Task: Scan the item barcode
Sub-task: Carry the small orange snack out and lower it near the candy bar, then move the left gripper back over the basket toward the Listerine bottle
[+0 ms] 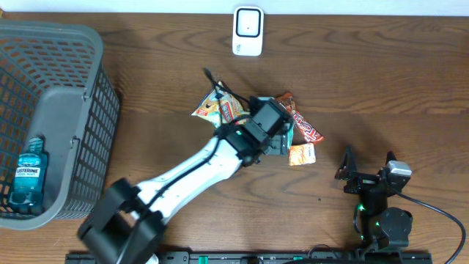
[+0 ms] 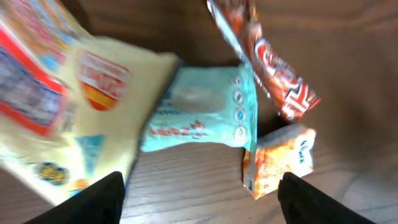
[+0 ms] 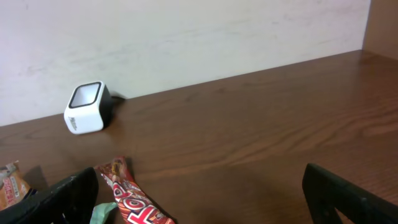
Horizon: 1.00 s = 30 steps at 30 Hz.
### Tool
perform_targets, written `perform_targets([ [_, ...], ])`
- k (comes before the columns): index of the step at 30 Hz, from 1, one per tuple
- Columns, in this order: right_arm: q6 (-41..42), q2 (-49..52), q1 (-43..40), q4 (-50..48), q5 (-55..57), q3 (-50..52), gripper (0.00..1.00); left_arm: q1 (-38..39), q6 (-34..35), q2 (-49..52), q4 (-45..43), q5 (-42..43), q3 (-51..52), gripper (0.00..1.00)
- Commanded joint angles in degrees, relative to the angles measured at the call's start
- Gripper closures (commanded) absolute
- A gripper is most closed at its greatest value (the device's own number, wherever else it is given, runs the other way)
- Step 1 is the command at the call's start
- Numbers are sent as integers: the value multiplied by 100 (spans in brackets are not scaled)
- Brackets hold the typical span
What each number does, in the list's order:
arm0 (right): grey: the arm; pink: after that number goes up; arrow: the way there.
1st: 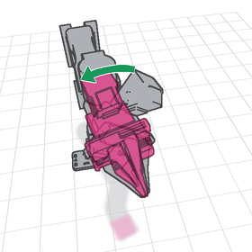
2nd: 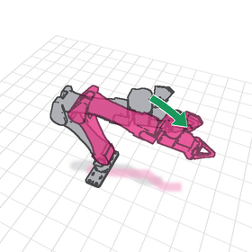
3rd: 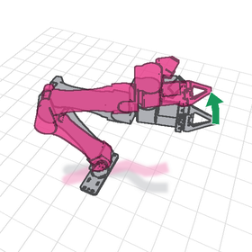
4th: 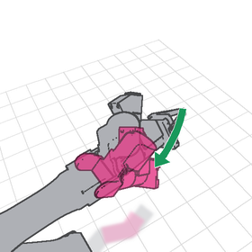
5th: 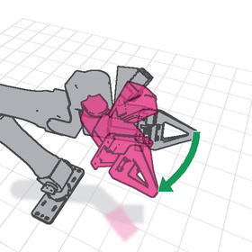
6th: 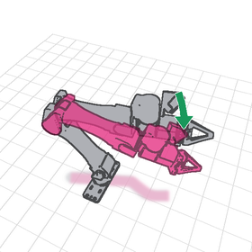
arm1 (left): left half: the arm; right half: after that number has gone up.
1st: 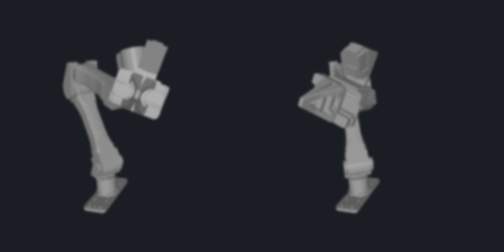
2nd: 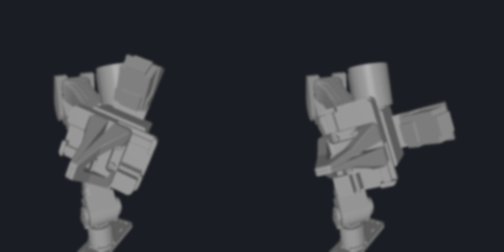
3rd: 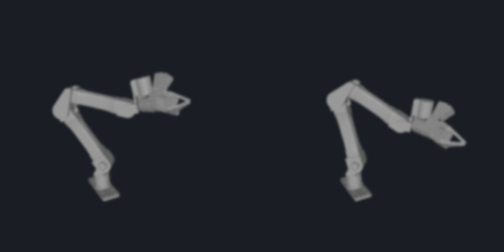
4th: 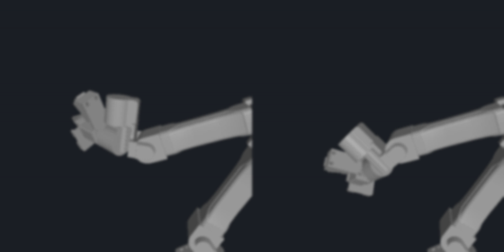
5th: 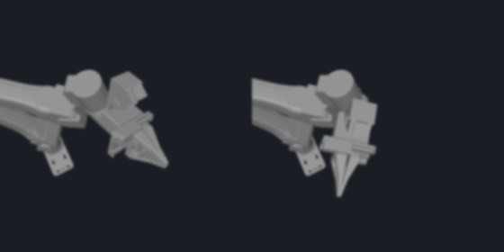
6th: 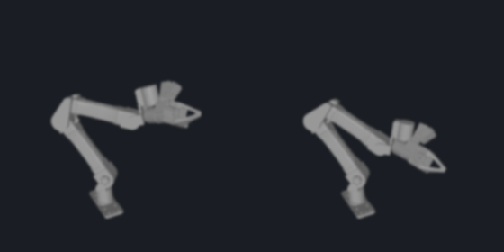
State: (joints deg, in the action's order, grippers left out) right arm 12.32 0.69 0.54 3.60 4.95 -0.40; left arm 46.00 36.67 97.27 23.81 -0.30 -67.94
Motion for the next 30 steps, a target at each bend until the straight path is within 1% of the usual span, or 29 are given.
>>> perform_targets([
  [1,-79,-31,-22,9,50,9,1,-179,-181,-605,179,-225,22,20],
  [5,-79,-31,-22,9,50,9,1,-354,-413,-1207,442,-498,22,20],
  [7,-79,-31,-22,9,50,9,1,-439,-479,-1532,584,-828,22,16],
  [10,-79,-31,-22,9,50,9,1,-656,-953,-2297,658,-1314,17,11],
  [15,-79,-31,-22,9,50,9,1,-1099,-1585,-3331,658,-1753,-96,0],
  [18,-79,-31,-22,11,50,9,1,-1464,-1912,-3797,658,-1762,-179,2],
  [20,-79,-31,-22,9,50,9,1,-1725,-2002,-4048,658,-1762,-192,2],
  [25,-79,-31,-22,11,50,9,1,-2310,-2013,-4500,660,-1759,-195,2],
  [30,-79,-31,-22,9,50,9,1,-2509,-2011,-4682,660,-1757,-195,2],
])
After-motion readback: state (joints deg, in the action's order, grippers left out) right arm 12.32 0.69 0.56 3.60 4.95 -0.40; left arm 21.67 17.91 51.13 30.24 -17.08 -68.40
